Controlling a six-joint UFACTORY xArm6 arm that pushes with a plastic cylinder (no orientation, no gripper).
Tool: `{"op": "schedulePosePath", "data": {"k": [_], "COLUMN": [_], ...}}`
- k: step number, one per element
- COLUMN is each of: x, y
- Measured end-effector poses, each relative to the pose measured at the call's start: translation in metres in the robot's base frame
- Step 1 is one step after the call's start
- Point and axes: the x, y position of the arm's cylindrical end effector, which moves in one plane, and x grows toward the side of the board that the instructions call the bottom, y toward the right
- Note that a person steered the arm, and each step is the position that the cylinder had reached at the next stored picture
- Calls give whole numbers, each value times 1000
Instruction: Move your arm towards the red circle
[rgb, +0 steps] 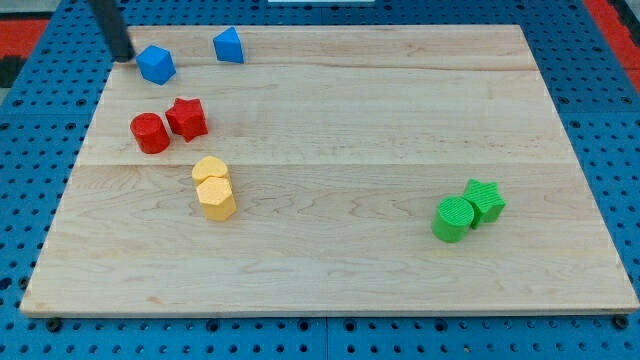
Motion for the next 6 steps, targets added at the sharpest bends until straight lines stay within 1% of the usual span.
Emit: {"op": "schedulePosePath", "data": {"k": [1,2,3,4,5,6], "x": [36,36,26,62,123,164], "y": [44,65,12,-27,-28,-10]}}
